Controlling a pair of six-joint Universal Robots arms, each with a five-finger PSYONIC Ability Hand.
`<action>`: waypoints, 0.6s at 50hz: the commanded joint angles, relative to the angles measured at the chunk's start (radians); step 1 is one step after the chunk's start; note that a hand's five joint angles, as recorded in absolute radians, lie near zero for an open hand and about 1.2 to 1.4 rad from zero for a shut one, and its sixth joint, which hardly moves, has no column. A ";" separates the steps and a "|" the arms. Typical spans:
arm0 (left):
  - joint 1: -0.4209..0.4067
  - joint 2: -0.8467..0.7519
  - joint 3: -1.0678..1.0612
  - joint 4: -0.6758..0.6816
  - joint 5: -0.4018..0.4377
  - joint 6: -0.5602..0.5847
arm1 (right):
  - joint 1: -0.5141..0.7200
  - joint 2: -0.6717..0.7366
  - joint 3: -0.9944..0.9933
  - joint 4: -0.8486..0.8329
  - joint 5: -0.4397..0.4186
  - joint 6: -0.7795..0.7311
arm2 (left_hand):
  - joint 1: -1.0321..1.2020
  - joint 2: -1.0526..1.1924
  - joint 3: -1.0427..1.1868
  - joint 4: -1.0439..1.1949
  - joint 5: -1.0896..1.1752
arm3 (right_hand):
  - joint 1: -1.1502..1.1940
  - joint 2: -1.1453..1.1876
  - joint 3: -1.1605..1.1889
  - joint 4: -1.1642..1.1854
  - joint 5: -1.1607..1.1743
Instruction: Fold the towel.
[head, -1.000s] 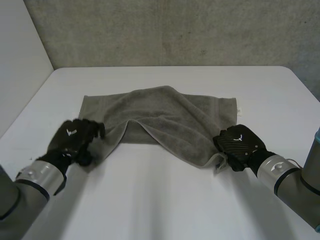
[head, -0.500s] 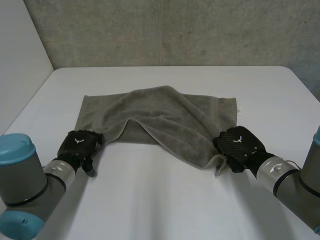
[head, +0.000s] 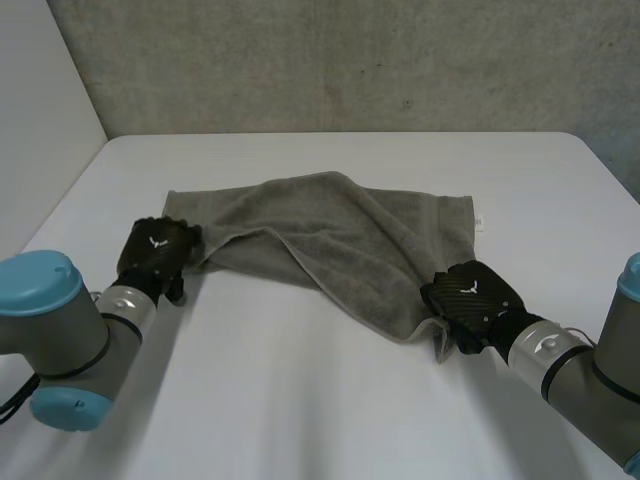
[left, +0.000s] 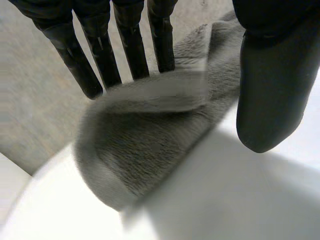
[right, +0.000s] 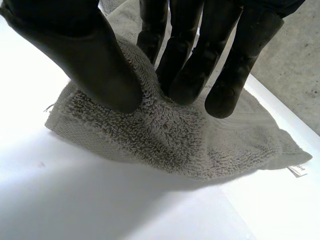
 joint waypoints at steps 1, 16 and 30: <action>0.002 -0.008 0.005 0.115 -0.029 0.052 | 0.001 0.009 0.001 0.000 0.000 -0.004 | -0.032 -0.037 -0.034 -0.035 -0.216 | 0.179 0.064 0.070 0.069 0.098; 0.008 -0.031 0.004 0.153 -0.026 0.053 | -0.001 0.024 0.000 0.000 0.000 -0.005 | 0.077 0.071 0.075 0.073 -0.107 | 0.179 0.064 0.070 0.069 0.098; -0.017 -0.013 -0.042 0.149 -0.013 0.050 | -0.001 0.027 -0.002 0.000 0.002 -0.007 | 0.092 0.086 0.090 0.088 -0.092 | 0.179 0.064 0.070 0.069 0.098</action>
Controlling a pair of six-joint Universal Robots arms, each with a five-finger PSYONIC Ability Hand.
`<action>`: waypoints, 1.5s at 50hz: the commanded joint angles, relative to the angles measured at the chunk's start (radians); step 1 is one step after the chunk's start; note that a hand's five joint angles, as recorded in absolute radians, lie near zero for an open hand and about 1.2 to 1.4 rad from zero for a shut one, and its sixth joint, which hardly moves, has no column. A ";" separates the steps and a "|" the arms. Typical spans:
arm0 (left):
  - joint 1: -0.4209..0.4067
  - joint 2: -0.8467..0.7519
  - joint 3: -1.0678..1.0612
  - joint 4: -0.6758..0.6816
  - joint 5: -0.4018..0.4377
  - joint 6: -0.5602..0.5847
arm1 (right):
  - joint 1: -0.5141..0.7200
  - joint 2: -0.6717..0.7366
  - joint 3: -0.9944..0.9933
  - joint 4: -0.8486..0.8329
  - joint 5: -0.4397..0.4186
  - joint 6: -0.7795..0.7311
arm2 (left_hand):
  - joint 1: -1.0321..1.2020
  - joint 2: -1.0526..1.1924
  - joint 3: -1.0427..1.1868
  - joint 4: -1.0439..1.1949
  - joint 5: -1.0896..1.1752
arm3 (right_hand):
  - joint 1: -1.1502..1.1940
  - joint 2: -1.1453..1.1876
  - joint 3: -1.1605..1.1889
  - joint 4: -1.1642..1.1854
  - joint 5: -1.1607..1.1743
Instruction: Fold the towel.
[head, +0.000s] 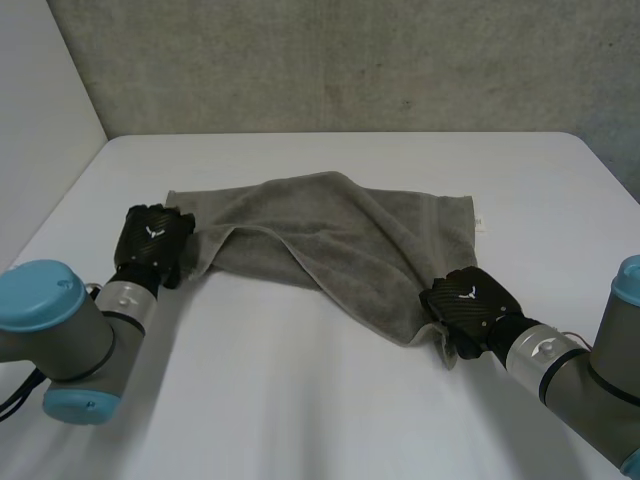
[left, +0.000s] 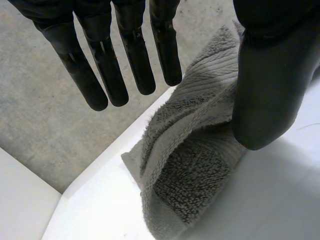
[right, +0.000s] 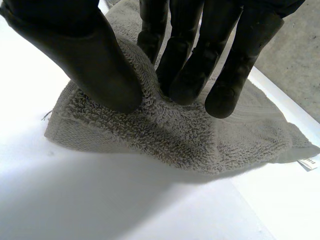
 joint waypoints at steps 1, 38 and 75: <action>-0.015 0.007 -0.020 0.000 0.003 0.003 | 0.000 0.004 -0.002 0.000 0.001 -0.001 | -0.065 -0.066 -0.066 -0.066 -0.238 | 0.179 0.064 0.070 0.069 0.098; 0.068 0.578 -0.051 -0.267 0.000 -0.393 | -0.171 -0.325 -0.428 0.643 0.025 0.033 | 0.678 0.676 0.676 0.677 0.504 | 0.179 0.064 0.070 0.069 0.098; 0.132 0.299 0.261 -0.496 0.132 -0.503 | -0.146 0.071 -0.847 0.647 -0.104 -0.279 | 0.678 0.676 0.676 0.677 0.504 | 0.179 0.064 0.070 0.069 0.098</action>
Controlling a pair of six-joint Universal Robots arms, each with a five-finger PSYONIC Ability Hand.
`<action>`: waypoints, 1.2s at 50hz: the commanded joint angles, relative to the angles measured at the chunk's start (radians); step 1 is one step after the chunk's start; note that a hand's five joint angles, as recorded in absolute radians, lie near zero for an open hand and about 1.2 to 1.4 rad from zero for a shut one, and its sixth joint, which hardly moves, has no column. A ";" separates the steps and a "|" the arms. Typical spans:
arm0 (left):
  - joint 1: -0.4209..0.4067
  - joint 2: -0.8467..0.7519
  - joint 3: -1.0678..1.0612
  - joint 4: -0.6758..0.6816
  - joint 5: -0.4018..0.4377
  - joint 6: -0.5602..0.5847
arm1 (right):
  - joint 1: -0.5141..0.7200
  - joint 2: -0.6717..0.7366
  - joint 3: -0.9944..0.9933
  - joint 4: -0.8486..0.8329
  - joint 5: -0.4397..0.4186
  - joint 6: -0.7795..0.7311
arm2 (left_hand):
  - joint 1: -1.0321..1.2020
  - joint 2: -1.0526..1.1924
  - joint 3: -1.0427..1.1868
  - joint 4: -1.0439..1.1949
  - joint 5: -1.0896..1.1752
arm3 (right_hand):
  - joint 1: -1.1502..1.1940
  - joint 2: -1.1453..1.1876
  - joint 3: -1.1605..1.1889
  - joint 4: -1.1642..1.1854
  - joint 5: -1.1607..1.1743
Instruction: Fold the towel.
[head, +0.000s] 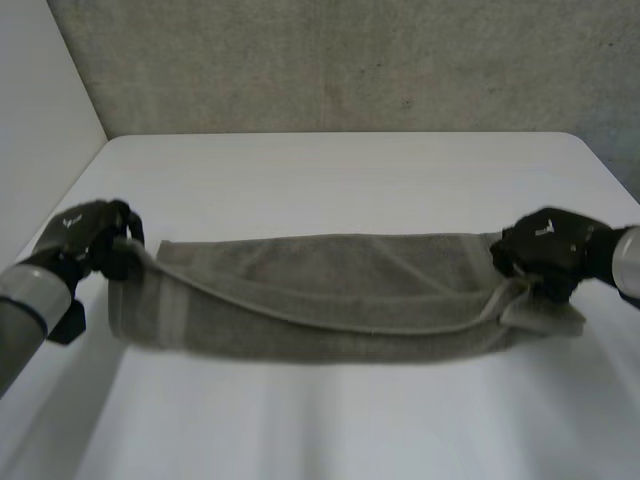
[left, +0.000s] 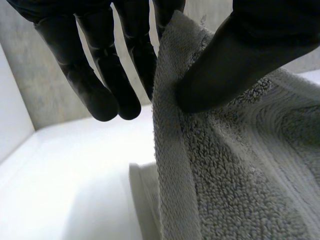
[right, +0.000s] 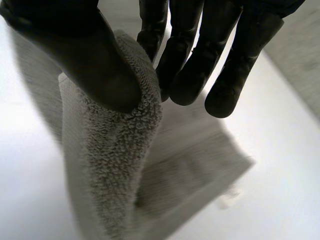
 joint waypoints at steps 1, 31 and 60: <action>-0.088 -0.092 0.414 0.002 -0.062 -0.029 | 0.112 0.079 -0.387 -0.278 0.019 0.159 | -0.042 -0.102 -0.148 -0.114 -0.243 | 0.175 0.064 0.070 0.060 0.098; -0.018 -0.100 0.243 0.382 -0.147 -0.271 | 0.148 0.048 -0.169 -0.706 -0.073 0.439 | -0.042 -0.102 -0.148 -0.114 -0.243 | 0.175 0.064 0.070 0.060 0.098; 0.290 0.277 -0.281 0.243 0.275 -0.270 | -0.093 -0.184 0.200 -0.025 -0.194 0.025 | -0.042 -0.102 -0.148 -0.114 -0.243 | 0.175 0.064 0.070 0.060 0.098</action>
